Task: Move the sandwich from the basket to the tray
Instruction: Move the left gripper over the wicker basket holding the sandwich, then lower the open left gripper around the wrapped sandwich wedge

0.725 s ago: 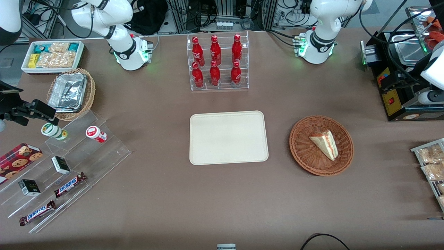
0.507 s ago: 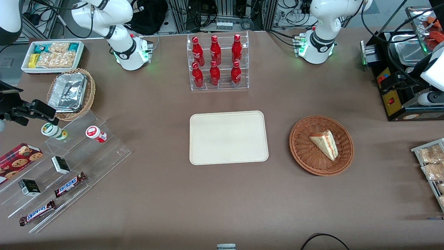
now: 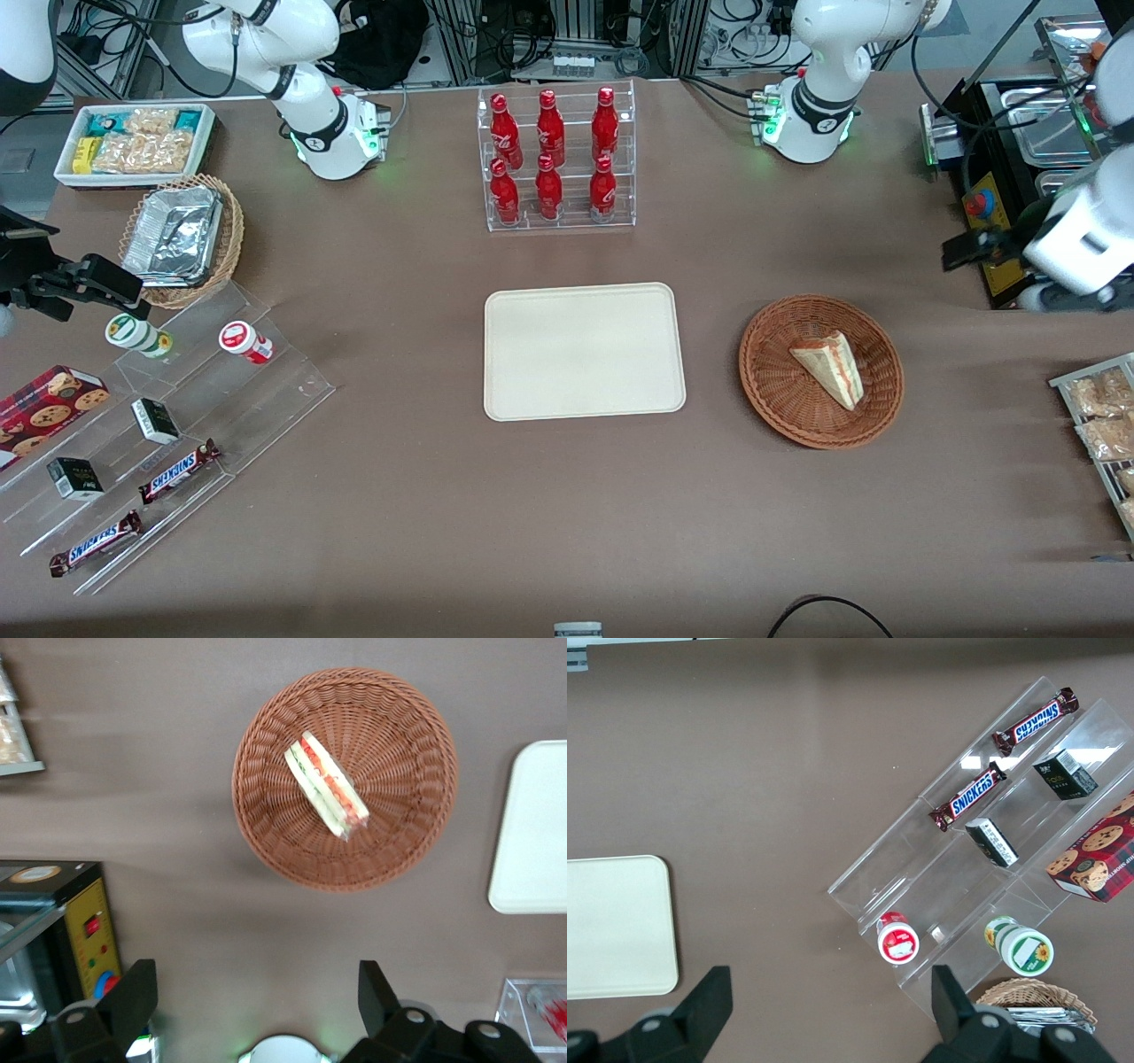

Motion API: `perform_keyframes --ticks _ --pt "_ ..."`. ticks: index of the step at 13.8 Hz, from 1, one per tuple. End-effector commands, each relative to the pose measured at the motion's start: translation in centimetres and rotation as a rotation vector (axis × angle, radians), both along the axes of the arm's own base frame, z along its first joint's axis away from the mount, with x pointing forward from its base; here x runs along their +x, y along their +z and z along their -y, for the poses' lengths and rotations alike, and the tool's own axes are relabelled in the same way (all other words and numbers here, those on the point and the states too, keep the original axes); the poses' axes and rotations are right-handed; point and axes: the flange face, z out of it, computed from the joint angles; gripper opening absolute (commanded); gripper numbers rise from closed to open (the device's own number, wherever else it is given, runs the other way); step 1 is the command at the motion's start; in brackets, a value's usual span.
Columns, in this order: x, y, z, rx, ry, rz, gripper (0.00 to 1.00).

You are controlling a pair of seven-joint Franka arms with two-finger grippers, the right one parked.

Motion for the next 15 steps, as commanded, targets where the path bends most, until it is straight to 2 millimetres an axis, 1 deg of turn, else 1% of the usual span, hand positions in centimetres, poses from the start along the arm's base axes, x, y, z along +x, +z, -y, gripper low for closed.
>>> perform_keyframes --ticks 1,3,4,6,8,9,12,14,15 --pt "-0.5 -4.3 0.7 0.017 0.096 0.019 1.00" --pt "-0.4 -7.2 2.5 0.031 0.176 0.062 1.00" --pt "-0.3 -8.4 2.9 0.039 0.251 0.095 1.00" --pt "-1.1 -11.1 3.3 0.054 0.400 0.122 1.00" --pt "-1.9 -13.3 4.7 0.061 0.540 0.157 1.00" --pt "-2.1 -14.4 5.2 0.059 0.578 0.169 1.00" --pt "-3.4 -18.1 5.5 0.042 0.615 0.203 1.00" --pt "-3.4 -19.7 5.6 0.041 0.611 0.187 1.00" --pt "-3.4 -20.4 6.2 0.038 0.601 0.178 1.00"
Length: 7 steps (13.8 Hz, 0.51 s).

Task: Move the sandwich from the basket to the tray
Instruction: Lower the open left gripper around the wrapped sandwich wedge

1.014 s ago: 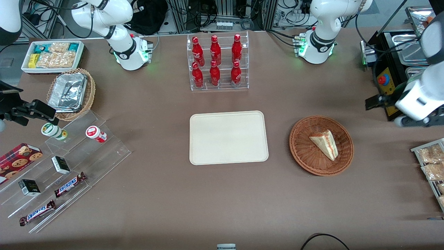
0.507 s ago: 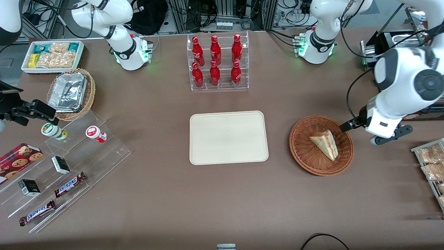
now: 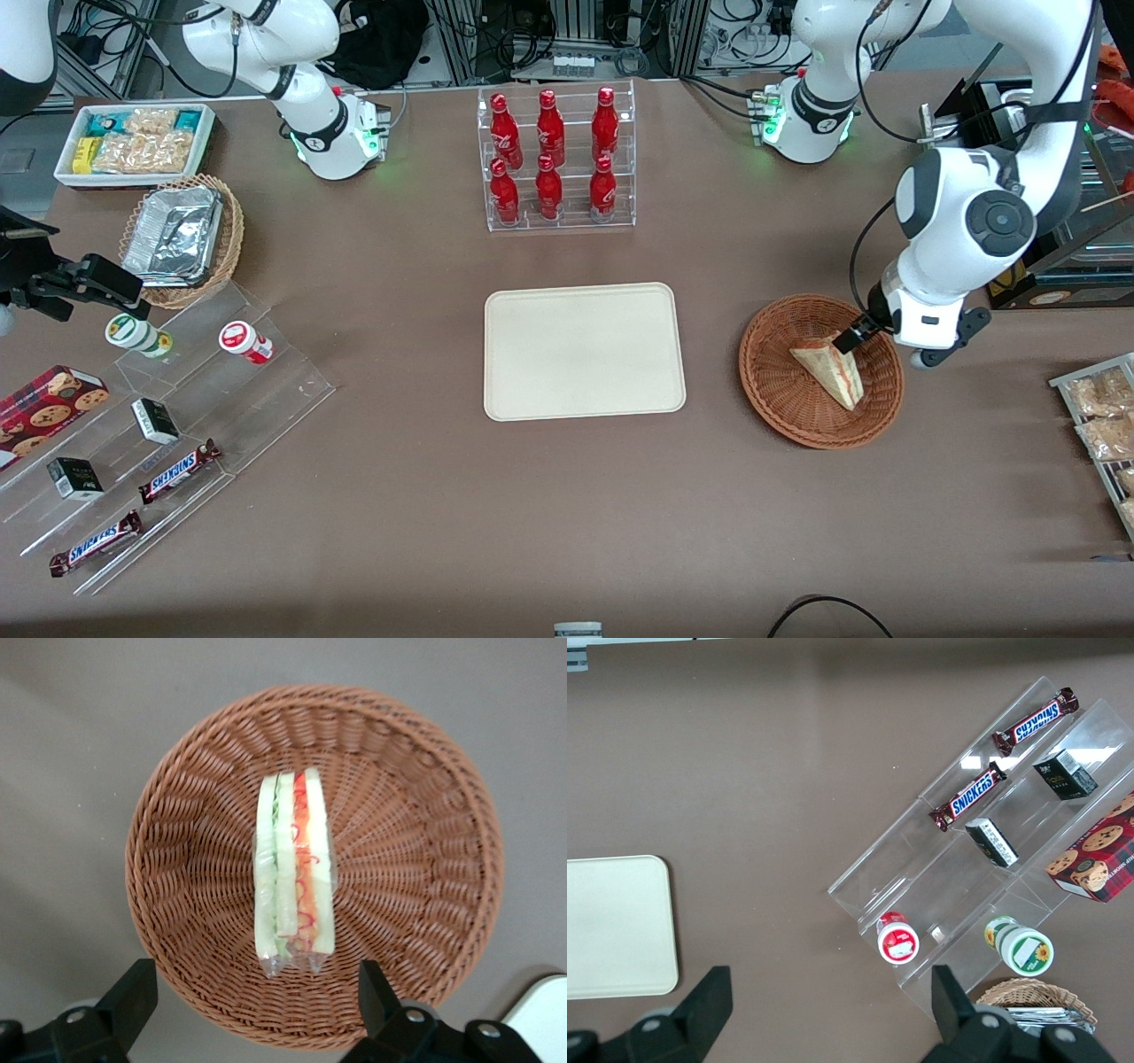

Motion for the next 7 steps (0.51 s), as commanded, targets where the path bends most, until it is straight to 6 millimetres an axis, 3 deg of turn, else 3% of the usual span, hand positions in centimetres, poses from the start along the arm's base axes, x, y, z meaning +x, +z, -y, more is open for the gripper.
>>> perform_keyframes --ticks 1,7 --pt "-0.1 -1.5 0.8 -0.010 0.008 0.007 1.00" --pt "0.1 -6.1 1.4 -0.040 -0.012 0.009 1.00"
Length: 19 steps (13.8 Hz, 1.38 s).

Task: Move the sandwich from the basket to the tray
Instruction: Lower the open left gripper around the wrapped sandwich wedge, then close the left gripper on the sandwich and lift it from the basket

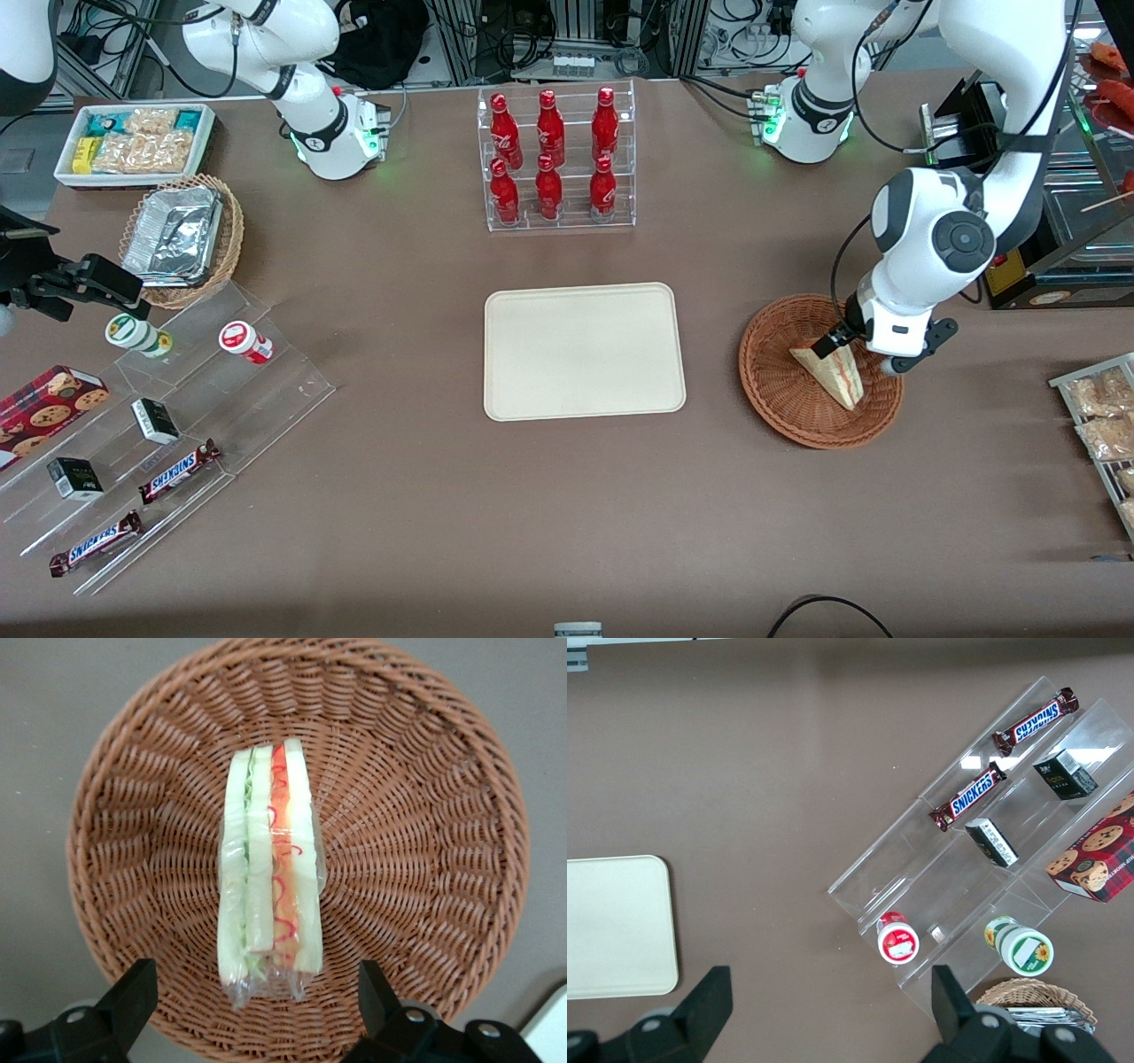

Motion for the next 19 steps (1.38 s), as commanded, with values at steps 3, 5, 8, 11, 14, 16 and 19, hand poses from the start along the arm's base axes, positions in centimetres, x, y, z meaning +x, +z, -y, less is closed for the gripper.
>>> perform_keyframes --ticks 3,5,8,11,14,16,19 --pt "0.3 -2.5 0.1 -0.019 0.004 0.006 1.00" --pt "0.4 -2.8 0.1 -0.020 0.003 0.003 0.89" --pt "0.8 -3.2 -0.3 -0.022 0.006 -0.001 0.17" --pt "0.9 -1.7 -0.6 0.001 -0.022 0.019 0.09" --pt "2.5 3.2 -0.7 0.034 -0.023 -0.040 0.09" --pt "3.6 7.9 -0.1 0.062 -0.029 -0.100 0.09" --pt "4.2 13.9 4.7 0.078 -0.091 -0.155 0.09"
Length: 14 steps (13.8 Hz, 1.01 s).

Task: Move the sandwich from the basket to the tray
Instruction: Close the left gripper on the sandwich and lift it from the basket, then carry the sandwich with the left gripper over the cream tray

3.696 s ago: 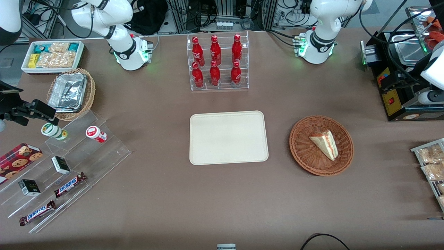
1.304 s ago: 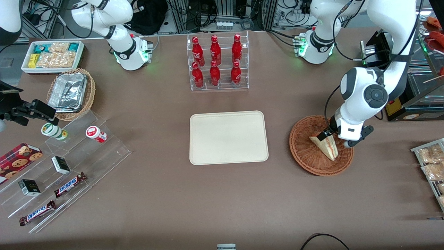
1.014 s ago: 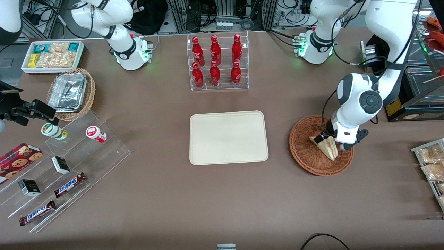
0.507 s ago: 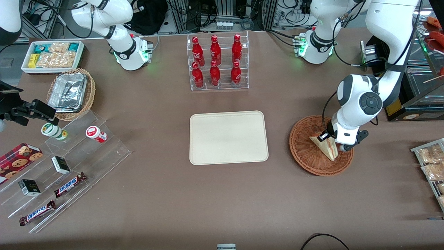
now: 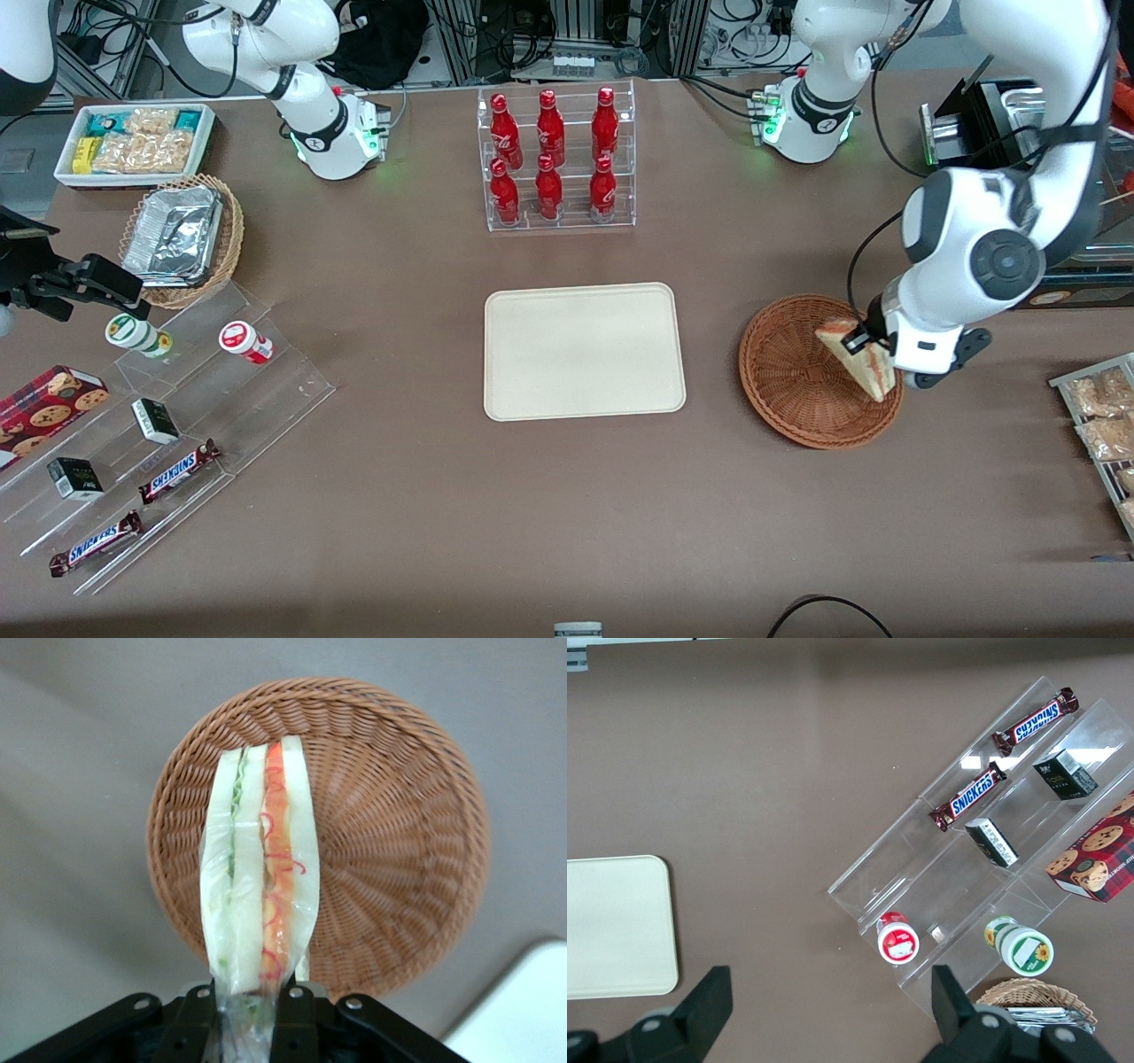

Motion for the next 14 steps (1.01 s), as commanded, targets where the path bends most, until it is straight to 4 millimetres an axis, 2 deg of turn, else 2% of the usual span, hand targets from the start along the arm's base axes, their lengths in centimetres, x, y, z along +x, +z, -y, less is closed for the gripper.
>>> perform_keyframes --ticks 1,3,8,10,11,14 --pt "0.1 4.5 5.8 0.020 -0.066 -0.018 0.09" --pt "-1.1 4.9 10.5 0.024 -0.103 -0.012 0.09" --pt "-4.3 3.1 20.7 0.002 -0.275 -0.020 0.10" --pt "-5.9 1.5 25.2 0.008 -0.341 -0.035 0.10" --pt "-6.0 0.9 26.9 -0.003 -0.365 -0.029 0.10" --pt "-7.4 -2.6 33.1 -0.070 -0.451 0.033 0.11"
